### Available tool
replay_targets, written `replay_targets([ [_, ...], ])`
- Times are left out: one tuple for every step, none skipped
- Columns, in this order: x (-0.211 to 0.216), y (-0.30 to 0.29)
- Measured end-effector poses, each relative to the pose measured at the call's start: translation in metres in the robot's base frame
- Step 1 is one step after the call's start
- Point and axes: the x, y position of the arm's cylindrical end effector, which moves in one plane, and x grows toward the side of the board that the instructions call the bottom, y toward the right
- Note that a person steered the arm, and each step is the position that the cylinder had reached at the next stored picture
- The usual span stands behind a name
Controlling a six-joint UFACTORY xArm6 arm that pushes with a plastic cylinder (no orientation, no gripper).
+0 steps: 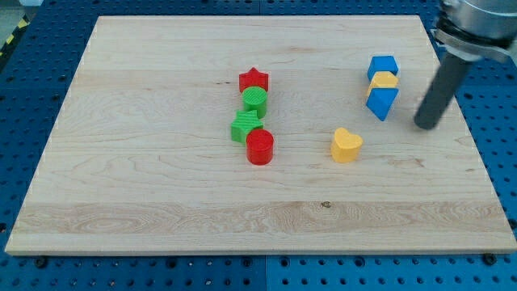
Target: Point your arm to the yellow heart
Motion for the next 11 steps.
replay_targets([
  [0.025, -0.014],
  [0.053, -0.04],
  [0.069, -0.075],
  [0.07, -0.123],
  [0.07, -0.166],
  [0.07, -0.173],
  [0.065, -0.165],
  [0.049, -0.165],
  [0.039, -0.164],
  [0.036, -0.147],
  [0.036, -0.126],
])
